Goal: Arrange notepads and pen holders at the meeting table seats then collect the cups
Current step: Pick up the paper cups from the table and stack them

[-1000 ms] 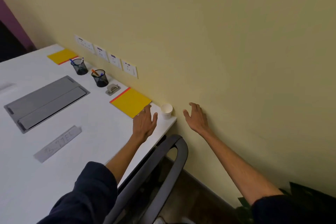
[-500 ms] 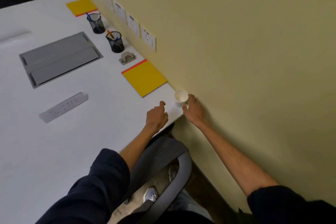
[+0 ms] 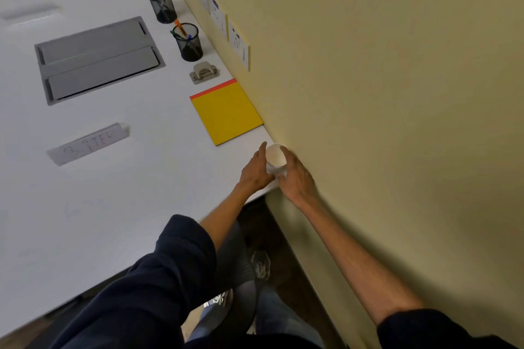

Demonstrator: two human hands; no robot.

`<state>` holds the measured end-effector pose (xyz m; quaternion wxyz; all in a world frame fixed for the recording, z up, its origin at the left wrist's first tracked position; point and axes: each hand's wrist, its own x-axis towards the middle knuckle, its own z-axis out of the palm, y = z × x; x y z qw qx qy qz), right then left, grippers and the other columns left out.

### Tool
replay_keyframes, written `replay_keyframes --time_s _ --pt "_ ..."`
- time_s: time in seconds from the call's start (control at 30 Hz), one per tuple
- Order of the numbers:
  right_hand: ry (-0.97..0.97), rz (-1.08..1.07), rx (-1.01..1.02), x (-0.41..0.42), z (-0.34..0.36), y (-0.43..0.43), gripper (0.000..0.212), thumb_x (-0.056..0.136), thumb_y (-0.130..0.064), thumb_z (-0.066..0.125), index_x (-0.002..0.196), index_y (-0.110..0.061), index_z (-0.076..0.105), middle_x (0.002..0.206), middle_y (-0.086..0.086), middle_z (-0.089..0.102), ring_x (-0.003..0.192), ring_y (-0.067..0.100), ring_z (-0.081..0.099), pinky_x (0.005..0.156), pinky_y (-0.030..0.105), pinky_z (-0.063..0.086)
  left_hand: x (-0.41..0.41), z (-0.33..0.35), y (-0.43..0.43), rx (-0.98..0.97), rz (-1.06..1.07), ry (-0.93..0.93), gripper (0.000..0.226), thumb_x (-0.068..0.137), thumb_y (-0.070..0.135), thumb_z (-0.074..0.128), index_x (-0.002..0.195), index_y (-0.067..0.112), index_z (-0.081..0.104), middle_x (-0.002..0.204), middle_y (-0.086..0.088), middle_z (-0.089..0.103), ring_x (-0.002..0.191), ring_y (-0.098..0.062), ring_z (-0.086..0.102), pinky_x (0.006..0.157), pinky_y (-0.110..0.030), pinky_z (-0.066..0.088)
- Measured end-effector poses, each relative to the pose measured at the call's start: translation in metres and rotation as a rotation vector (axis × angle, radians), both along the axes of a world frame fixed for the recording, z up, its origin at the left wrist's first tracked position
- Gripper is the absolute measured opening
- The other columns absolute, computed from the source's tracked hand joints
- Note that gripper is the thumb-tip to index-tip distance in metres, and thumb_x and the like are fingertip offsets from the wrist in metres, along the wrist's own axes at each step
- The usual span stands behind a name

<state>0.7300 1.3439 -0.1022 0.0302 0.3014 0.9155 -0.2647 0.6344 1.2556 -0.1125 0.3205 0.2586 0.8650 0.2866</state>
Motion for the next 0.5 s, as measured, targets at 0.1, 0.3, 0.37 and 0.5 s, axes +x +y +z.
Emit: replay_keyframes --time_s 0.1,0.3,0.37,0.5 --pt "0.071 0.044 -0.032 0.0 -0.005 0.008 0.075 0.09 -0.008 0.061 0.153 -0.025 0.023 0.153 0.006 0.04 0.137 0.027 0.045 0.107 0.041 0.045 -0.005 -0.001 0.012 0.103 0.072 -0.057 0.099 0.074 0.021 0.083 0.151 0.012 0.022 0.152 -0.011 0.039 0.137 -0.03 0.041 0.108 -0.043 0.041" --pt "0.143 -0.008 -0.162 -0.002 -0.014 0.016 0.079 0.088 -0.005 0.062 0.153 -0.02 0.019 0.152 0.005 0.042 0.133 0.026 0.05 0.102 0.044 0.049 -0.013 -0.001 0.002 0.224 0.174 -0.048 0.081 0.072 0.013 0.084 0.139 0.011 0.039 0.136 -0.012 0.054 0.123 -0.031 0.051 0.096 -0.038 0.043" --pt "0.167 -0.059 -0.191 -0.01 -0.015 0.013 0.074 0.089 -0.008 0.061 0.152 -0.017 0.022 0.144 0.006 0.051 0.124 0.026 0.057 0.099 0.042 0.05 -0.016 0.002 -0.006 0.256 0.218 -0.024 0.08 0.067 0.019 0.088 0.135 0.011 0.045 0.132 -0.01 0.056 0.12 -0.028 0.052 0.094 -0.038 0.045" --pt "0.21 -0.121 -0.478 -0.029 -0.008 -0.001 0.052 0.094 -0.009 0.041 0.144 -0.025 0.035 0.132 0.003 0.058 0.096 0.025 0.069 0.086 0.053 0.054 -0.025 0.014 -0.029 0.304 0.329 0.041 0.081 0.061 0.03 0.092 0.129 0.016 0.051 0.125 -0.005 0.059 0.115 -0.024 0.052 0.095 -0.044 0.047"
